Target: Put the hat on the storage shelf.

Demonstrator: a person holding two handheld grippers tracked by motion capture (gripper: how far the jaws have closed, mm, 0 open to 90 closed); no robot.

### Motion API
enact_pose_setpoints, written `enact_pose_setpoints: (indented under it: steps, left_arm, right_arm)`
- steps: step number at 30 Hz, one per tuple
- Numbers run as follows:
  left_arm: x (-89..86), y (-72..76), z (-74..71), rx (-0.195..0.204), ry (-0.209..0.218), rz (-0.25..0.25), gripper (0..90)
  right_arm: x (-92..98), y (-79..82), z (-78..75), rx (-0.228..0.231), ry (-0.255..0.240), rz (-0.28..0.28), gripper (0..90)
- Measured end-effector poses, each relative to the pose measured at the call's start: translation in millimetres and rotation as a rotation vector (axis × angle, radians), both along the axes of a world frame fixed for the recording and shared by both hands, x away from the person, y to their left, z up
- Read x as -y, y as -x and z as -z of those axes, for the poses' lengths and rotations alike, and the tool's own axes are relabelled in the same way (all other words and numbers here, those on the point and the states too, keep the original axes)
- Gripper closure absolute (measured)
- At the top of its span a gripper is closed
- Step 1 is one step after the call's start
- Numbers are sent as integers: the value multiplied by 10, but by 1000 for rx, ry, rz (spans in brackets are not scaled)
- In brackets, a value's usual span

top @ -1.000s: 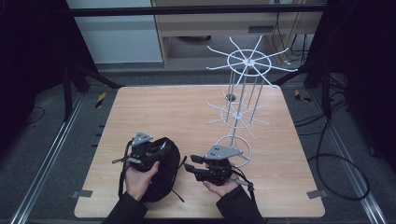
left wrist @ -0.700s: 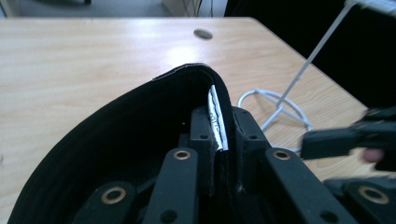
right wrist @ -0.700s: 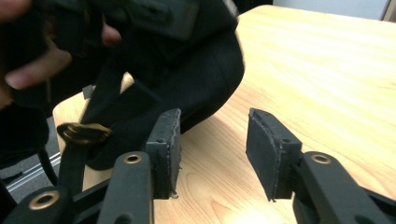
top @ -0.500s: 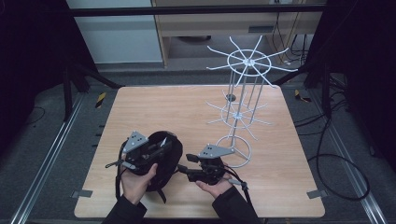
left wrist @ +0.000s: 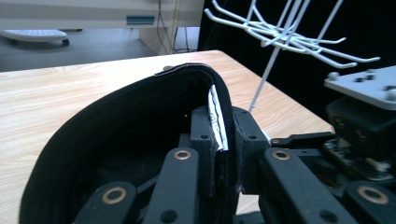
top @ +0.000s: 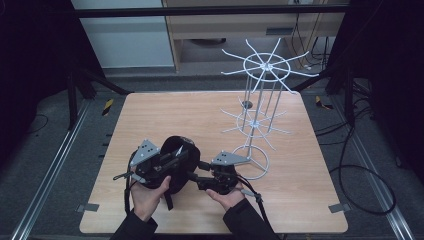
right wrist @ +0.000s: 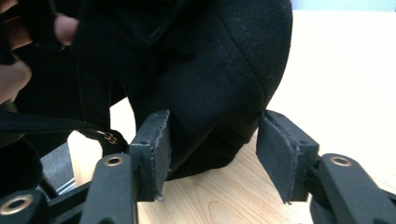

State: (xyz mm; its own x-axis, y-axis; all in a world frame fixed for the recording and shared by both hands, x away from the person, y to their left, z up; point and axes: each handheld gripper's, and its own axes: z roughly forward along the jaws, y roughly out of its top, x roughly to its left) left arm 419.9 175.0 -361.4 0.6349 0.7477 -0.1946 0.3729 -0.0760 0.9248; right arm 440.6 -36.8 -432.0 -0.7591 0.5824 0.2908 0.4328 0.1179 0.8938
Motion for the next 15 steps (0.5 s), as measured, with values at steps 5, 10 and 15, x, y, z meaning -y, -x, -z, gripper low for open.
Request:
enact_pose_setpoints:
  steps: [5,10,15]
  left_arm:
    - [14,20,-2,13,-7,15,807]
    - [-37,40,-24,39,3,21,806]
    - [-156,97,-17,79,-34,10,802]
  right_arm:
    - [-20,5,7,31,20,13,780]
    - [-22,17,-59,79,43,49,874]
    - [11,40,-200,153,105,69,877]
